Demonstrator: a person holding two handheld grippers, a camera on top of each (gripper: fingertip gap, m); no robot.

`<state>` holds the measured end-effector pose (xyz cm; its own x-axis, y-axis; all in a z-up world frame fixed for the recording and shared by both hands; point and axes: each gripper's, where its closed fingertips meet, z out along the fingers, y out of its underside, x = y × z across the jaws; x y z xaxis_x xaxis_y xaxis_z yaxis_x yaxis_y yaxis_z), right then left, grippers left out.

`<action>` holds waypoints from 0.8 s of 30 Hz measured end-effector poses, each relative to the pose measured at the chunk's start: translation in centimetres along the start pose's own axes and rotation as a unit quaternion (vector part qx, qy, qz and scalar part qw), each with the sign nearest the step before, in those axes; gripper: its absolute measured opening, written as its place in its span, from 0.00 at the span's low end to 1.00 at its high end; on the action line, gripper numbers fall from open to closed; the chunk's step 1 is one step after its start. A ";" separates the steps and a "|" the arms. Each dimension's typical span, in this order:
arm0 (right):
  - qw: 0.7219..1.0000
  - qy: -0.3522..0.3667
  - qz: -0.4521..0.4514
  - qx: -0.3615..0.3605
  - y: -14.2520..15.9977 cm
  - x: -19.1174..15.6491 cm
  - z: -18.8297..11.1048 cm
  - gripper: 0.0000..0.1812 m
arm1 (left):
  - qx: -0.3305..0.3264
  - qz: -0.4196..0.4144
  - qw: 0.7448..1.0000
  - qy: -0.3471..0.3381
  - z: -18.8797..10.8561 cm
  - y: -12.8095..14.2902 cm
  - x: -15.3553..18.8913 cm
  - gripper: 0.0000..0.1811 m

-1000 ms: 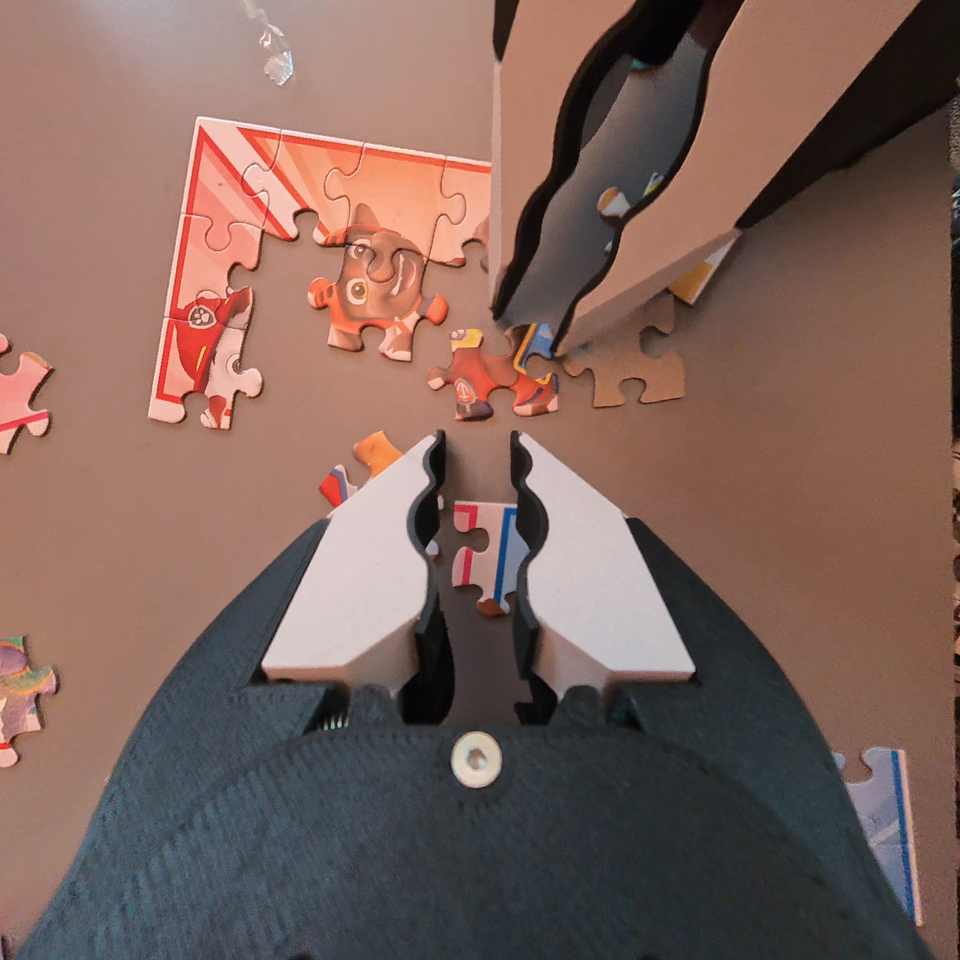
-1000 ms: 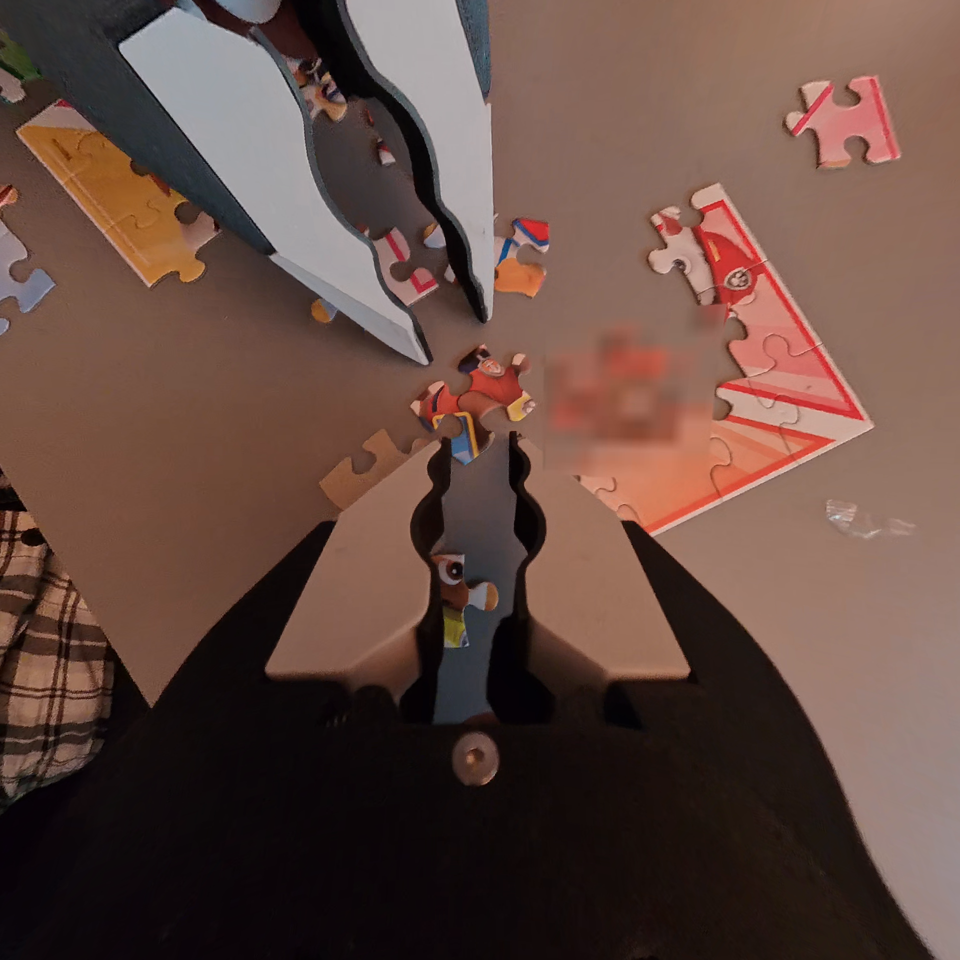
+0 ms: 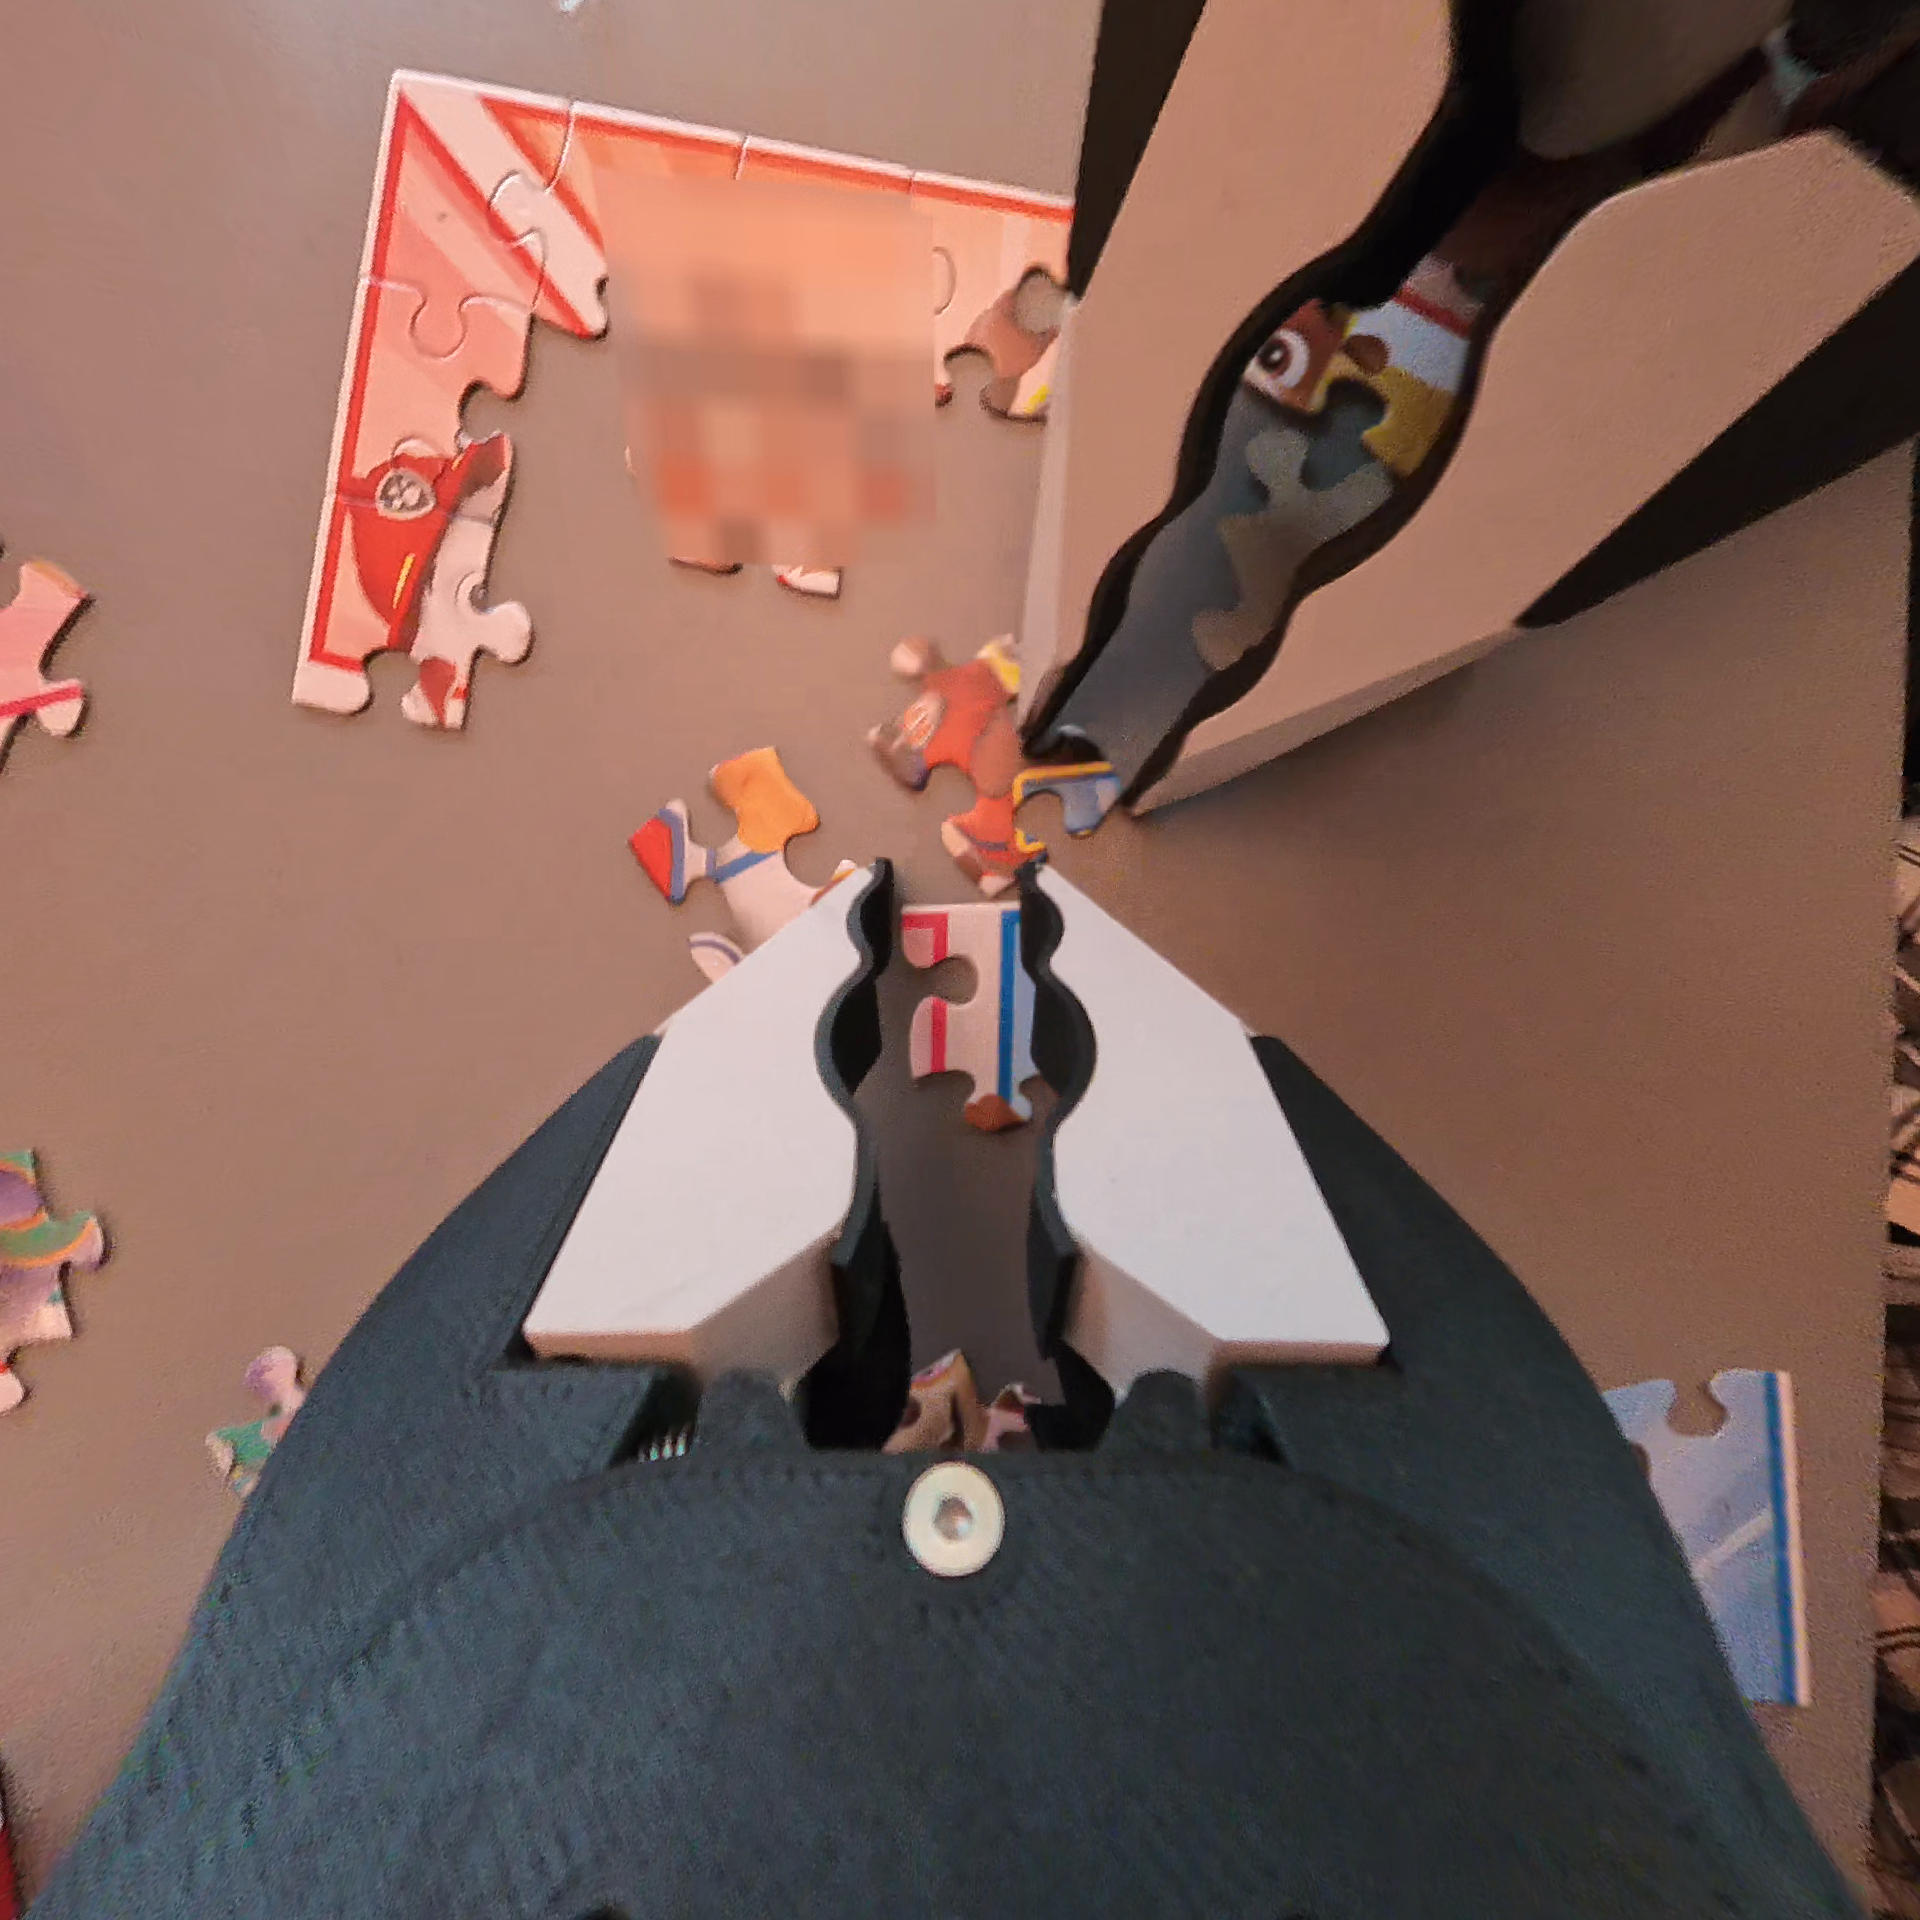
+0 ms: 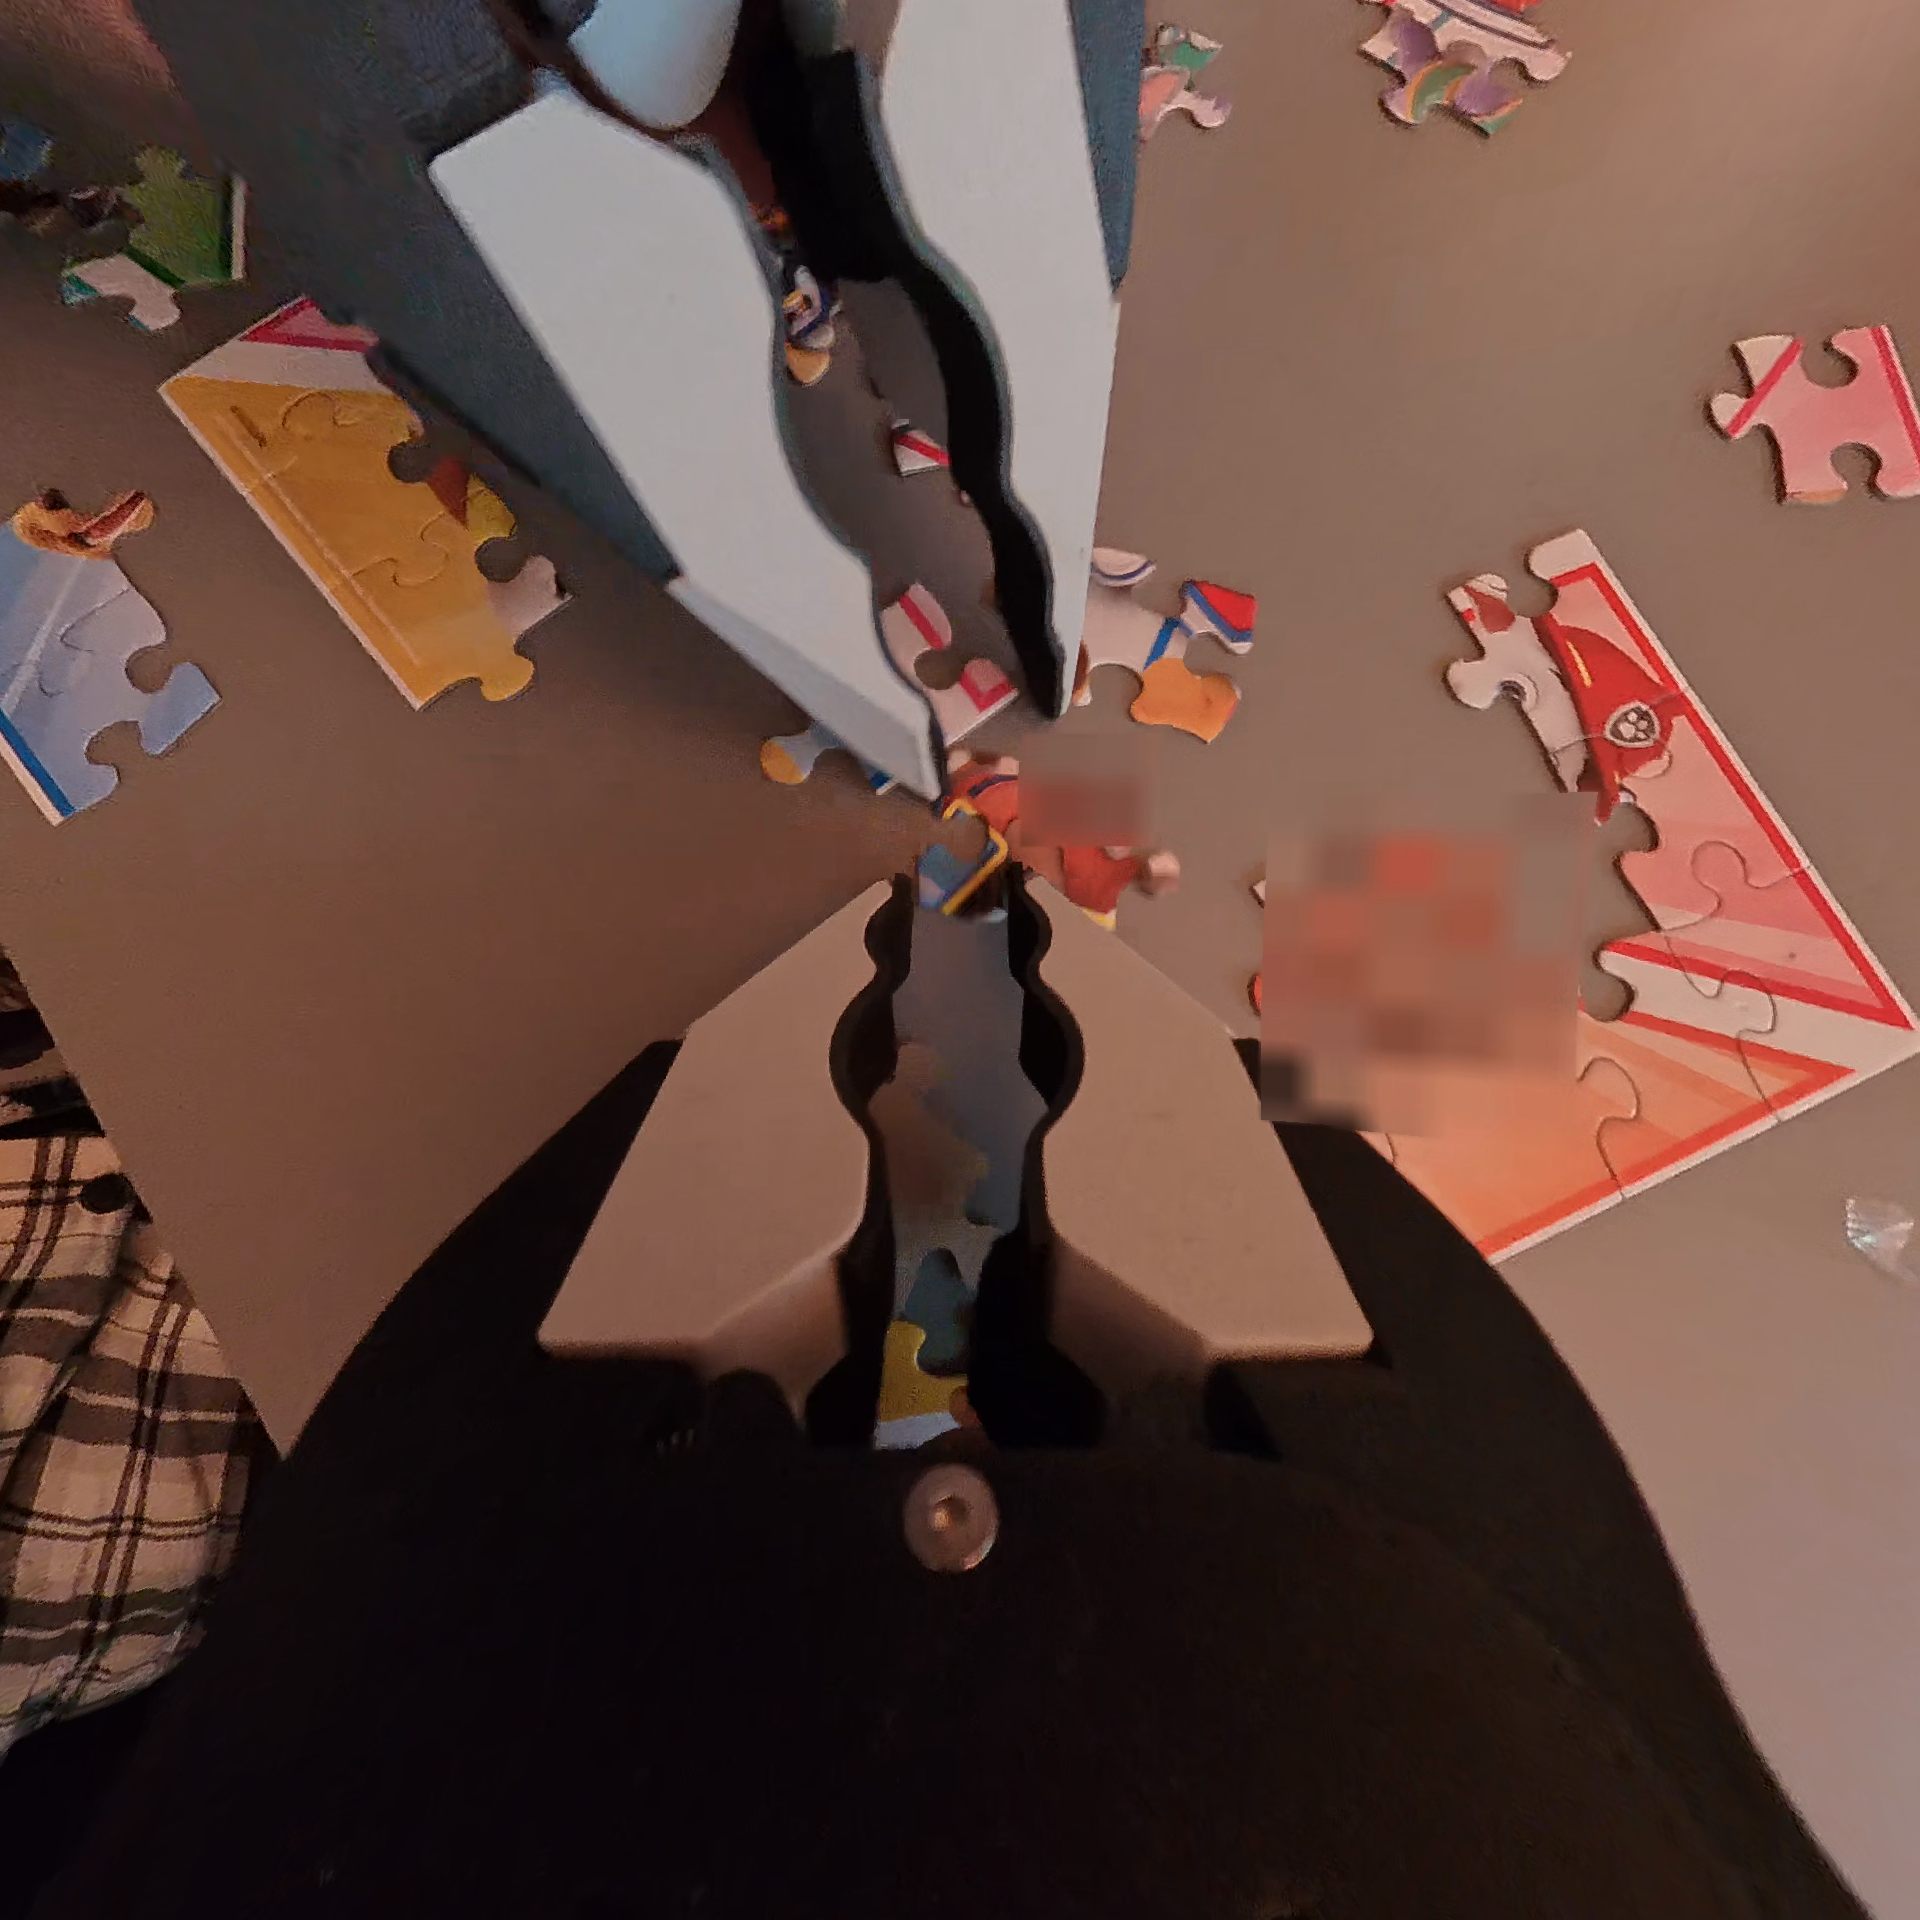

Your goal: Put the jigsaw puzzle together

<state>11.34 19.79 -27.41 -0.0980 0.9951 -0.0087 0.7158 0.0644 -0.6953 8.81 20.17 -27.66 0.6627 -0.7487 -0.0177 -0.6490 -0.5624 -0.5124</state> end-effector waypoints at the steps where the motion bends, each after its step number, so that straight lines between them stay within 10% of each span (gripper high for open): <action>1: 1.000 0.003 0.001 0.000 0.0 0.2 -0.2 0.11 | -0.004 -0.004 1.000 -0.001 -0.2 0.3 -0.3 0.13; 24: 0.999 0.038 0.032 0.023 1.8 2.2 -3.1 0.13 | -0.005 -0.033 0.998 -0.048 -1.7 1.5 -3.7 0.21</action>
<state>14.54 22.31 -26.47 0.0011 1.0000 -0.0018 0.6869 -0.0021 -0.7267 4.78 21.51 -26.94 0.7367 -0.6730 -0.0654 -0.6057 -0.6138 -0.5064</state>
